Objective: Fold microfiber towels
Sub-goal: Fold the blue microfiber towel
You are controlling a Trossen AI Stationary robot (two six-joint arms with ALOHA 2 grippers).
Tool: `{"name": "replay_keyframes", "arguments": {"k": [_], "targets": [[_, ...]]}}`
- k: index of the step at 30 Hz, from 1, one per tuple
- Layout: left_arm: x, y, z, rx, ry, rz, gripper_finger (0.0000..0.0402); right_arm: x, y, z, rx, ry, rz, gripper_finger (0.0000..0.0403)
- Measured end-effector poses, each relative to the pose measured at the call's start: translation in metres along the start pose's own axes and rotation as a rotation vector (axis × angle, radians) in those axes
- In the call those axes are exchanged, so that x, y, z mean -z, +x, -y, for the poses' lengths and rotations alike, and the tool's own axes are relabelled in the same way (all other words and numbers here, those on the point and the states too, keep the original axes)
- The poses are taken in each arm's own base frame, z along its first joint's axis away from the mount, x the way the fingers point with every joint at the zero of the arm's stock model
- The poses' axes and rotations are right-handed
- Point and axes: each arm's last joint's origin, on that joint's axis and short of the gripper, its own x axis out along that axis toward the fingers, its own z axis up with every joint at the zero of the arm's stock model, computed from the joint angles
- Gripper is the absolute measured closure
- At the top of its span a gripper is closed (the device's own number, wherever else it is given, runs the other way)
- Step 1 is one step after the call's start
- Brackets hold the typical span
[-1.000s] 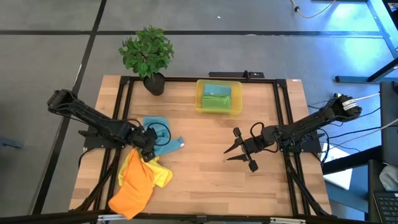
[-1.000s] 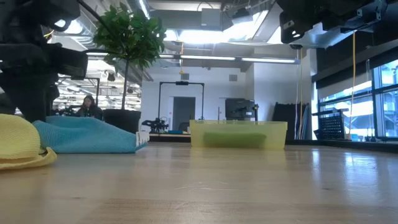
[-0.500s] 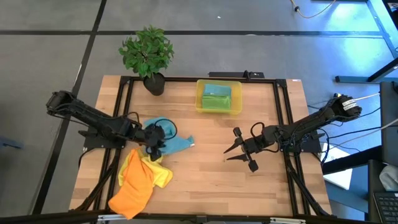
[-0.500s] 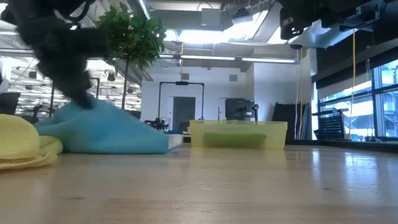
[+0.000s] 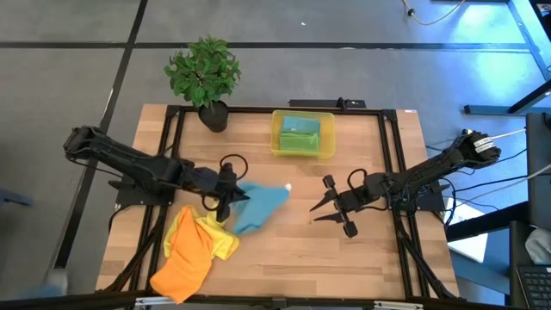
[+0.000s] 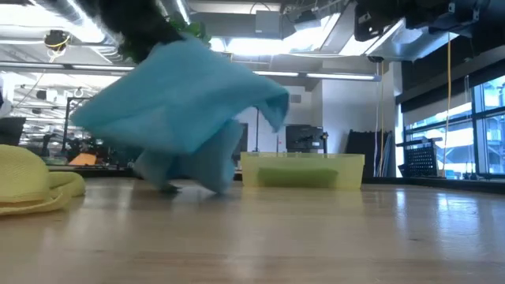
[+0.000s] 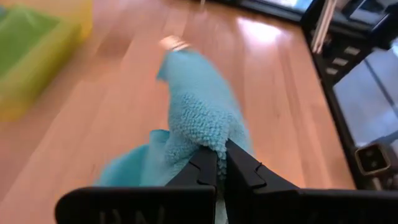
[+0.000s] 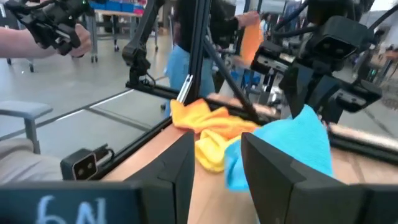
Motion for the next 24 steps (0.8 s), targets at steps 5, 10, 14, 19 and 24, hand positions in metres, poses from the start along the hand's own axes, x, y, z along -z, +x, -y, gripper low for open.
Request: {"name": "replay_keyframes", "arguments": {"k": [5, 10, 14, 19, 24], "targets": [[-0.019, -0.006, 0.006, 0.015, 0.027, 0.060, 0.0401, -0.007, 0.000, 0.001, 0.011, -0.035, 0.070, 0.0270], [-0.029, -0.010, 0.009, 0.007, 0.038, 0.095, 0.0401, -0.011, 0.000, 0.002, 0.018, -0.040, 0.104, 0.0270], [-0.032, -0.011, 0.008, 0.004, 0.057, 0.105, 0.0401, -0.018, 0.005, 0.004, 0.018, -0.041, 0.088, 0.0270], [-0.037, -0.011, 0.004, 0.002, 0.056, 0.144, 0.0401, -0.029, 0.016, 0.012, 0.032, -0.033, -0.017, 0.0270], [-0.042, -0.011, 0.003, 0.015, 0.052, 0.184, 0.0401, -0.032, 0.020, 0.017, 0.081, -0.030, -0.102, 0.0270]]}}
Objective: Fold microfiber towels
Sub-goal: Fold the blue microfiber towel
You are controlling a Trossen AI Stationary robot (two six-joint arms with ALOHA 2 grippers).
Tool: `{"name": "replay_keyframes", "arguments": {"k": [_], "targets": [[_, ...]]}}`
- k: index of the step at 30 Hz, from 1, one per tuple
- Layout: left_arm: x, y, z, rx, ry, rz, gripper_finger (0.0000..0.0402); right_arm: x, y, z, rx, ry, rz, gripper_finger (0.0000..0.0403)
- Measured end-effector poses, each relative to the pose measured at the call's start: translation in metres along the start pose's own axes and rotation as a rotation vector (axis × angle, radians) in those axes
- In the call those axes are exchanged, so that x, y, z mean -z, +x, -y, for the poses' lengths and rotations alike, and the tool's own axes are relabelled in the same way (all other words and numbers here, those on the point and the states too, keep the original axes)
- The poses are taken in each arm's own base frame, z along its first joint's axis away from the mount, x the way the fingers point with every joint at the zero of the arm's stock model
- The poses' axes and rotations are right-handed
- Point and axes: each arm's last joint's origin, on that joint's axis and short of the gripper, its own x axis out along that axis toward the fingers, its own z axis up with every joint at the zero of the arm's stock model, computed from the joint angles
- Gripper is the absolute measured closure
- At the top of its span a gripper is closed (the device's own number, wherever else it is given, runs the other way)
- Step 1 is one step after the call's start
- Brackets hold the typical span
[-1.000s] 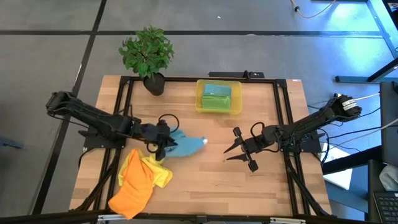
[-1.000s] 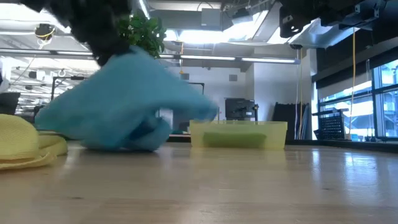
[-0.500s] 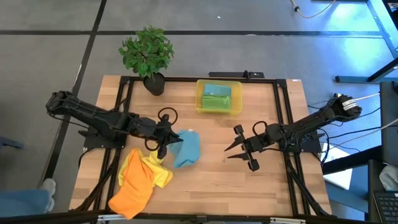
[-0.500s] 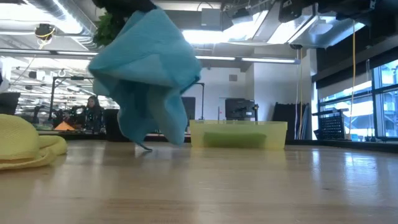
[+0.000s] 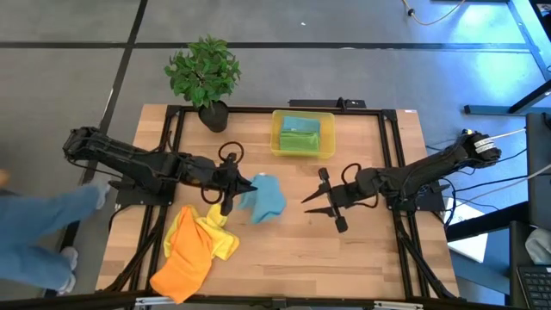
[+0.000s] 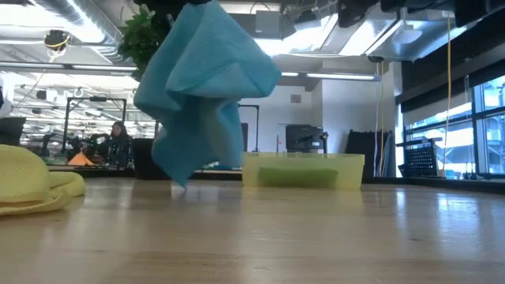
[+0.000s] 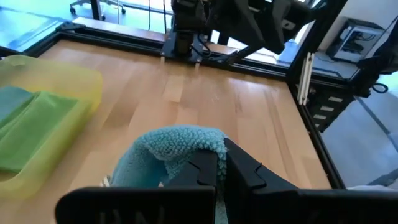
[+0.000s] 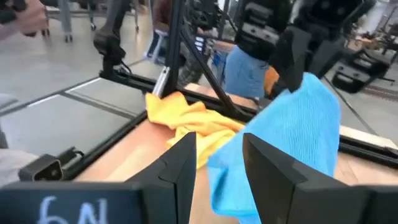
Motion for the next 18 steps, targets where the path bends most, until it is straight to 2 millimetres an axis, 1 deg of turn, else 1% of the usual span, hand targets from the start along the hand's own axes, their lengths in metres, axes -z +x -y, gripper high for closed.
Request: {"name": "replay_keyframes", "arguments": {"k": [4, 8, 13, 18], "targets": [[0.000, 0.000, 0.000, 0.001, -0.001, 0.003, 0.0401, 0.005, 0.000, -0.001, -0.009, -0.056, -0.051, 0.0270], [0.000, 0.000, 0.000, 0.002, -0.001, 0.004, 0.0401, 0.012, 0.002, -0.008, -0.044, -0.143, -0.101, 0.0270], [0.000, 0.000, 0.000, 0.001, -0.001, 0.004, 0.0402, 0.028, 0.015, -0.024, -0.103, -0.247, -0.152, 0.0270], [-0.001, 0.000, 0.000, -0.008, -0.002, 0.007, 0.0402, 0.046, 0.027, -0.032, -0.029, -0.316, -0.229, 0.0269]]}}
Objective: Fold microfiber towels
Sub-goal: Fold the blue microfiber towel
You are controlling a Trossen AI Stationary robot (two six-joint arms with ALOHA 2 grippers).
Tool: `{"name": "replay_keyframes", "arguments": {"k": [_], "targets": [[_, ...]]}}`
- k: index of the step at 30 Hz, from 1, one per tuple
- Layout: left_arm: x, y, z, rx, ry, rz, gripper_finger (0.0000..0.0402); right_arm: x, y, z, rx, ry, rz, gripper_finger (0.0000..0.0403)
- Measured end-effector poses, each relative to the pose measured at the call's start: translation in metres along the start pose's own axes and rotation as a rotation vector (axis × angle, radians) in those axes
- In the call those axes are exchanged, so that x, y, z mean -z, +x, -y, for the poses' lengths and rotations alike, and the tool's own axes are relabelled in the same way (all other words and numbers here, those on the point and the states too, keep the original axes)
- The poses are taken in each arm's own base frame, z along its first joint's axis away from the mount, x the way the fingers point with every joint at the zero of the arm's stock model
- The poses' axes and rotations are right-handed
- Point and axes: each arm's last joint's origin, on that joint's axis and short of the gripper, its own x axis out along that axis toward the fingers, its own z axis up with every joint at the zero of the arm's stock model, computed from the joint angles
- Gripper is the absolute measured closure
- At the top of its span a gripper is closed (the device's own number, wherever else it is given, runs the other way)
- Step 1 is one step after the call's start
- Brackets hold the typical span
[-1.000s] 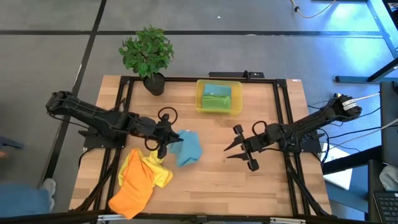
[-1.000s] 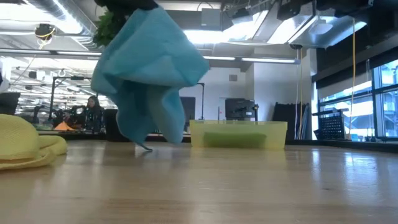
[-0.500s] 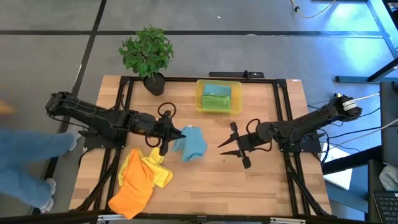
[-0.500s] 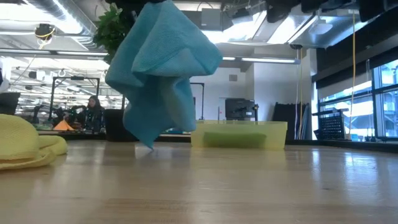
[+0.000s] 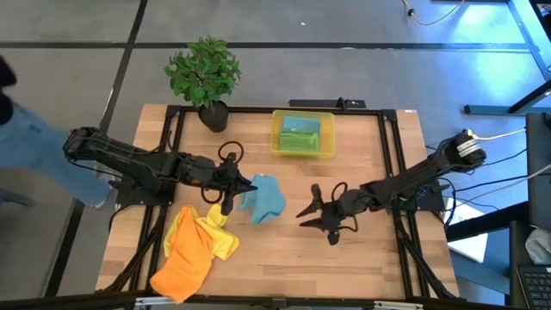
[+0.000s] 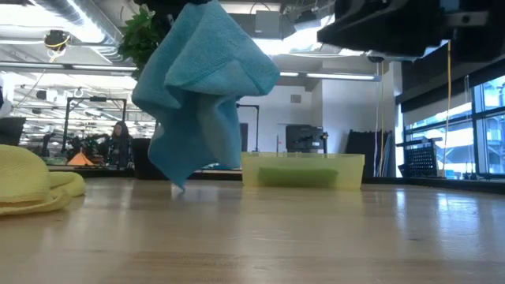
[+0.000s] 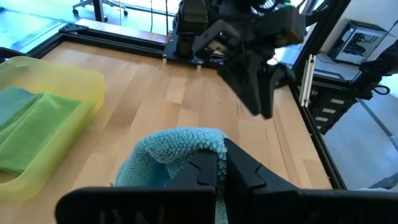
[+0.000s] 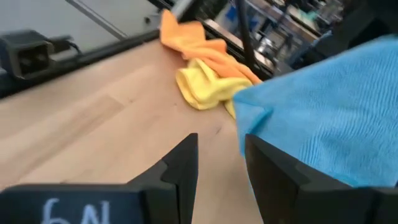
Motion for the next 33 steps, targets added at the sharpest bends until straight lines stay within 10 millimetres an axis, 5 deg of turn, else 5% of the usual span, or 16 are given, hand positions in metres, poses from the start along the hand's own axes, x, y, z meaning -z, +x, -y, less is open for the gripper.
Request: {"name": "replay_keyframes", "arguments": {"k": [15, 24, 33], "targets": [[0.000, 0.000, -0.001, -0.005, -0.002, 0.001, 0.0401, 0.010, 0.040, -0.011, 0.051, 0.008, 0.051, 0.0158], [-0.001, 0.001, -0.005, -0.021, -0.016, 0.005, 0.0401, 0.007, 0.081, -0.004, 0.200, 0.063, -0.031, 0.0173], [-0.001, 0.001, -0.005, -0.020, -0.016, 0.005, 0.0401, 0.014, 0.084, 0.004, 0.242, 0.148, -0.082, 0.0198]]}}
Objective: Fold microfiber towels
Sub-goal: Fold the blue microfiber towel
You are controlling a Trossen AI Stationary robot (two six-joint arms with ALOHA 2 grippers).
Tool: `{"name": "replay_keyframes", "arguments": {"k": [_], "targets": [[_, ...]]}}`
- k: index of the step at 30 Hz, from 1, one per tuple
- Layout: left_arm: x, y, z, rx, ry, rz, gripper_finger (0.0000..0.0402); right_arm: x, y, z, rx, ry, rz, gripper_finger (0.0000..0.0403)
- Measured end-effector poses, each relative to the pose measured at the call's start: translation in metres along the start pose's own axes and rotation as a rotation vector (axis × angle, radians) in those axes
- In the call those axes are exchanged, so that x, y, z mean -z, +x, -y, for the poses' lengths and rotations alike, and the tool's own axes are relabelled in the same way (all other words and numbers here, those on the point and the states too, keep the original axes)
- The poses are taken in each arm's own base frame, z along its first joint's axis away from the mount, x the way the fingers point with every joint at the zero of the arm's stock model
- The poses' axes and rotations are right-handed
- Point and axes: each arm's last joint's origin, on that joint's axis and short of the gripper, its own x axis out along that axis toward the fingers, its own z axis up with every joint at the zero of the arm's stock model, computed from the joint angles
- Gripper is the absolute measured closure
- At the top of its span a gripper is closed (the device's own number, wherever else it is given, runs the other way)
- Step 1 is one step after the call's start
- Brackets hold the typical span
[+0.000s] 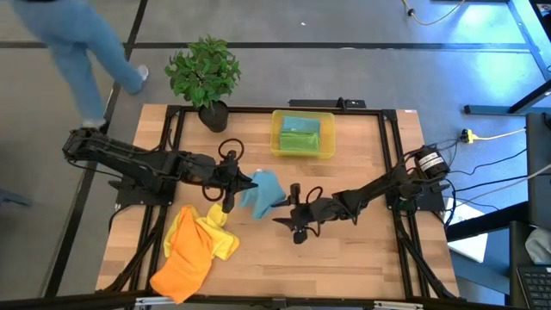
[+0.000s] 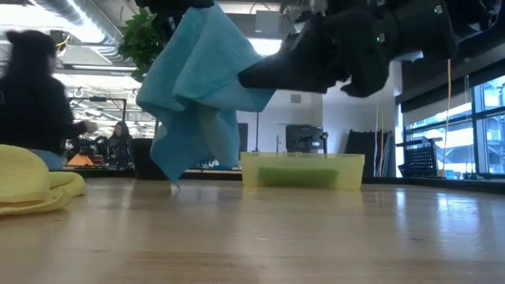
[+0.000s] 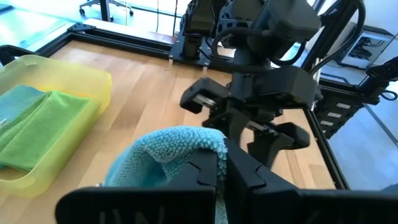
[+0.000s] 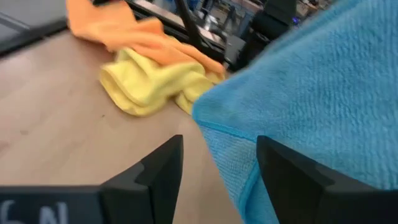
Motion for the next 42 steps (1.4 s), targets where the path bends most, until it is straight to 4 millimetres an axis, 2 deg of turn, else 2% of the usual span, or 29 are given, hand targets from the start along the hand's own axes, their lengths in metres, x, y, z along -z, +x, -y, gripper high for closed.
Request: {"name": "replay_keyframes", "arguments": {"k": [7, 13, 25, 37, 42], "targets": [[0.000, 0.000, 0.000, 0.000, 0.000, 0.000, 0.0401, 0.004, 0.000, 0.003, 0.120, -0.015, -0.067, 0.0199], [0.000, 0.000, 0.000, 0.000, -0.001, 0.000, 0.0401, 0.000, -0.002, 0.005, 0.133, -0.030, -0.061, 0.0199], [-0.003, 0.000, 0.001, 0.010, -0.004, 0.033, 0.0401, 0.009, 0.000, 0.005, 0.002, -0.007, -0.103, 0.0199], [-0.007, 0.000, 0.000, -0.003, -0.013, 0.071, 0.0401, 0.000, 0.001, 0.007, -0.031, 0.008, 0.007, 0.0201], [-0.008, 0.000, -0.003, -0.017, -0.018, 0.075, 0.0401, -0.005, 0.000, 0.008, -0.038, 0.018, 0.057, 0.0226]]}}
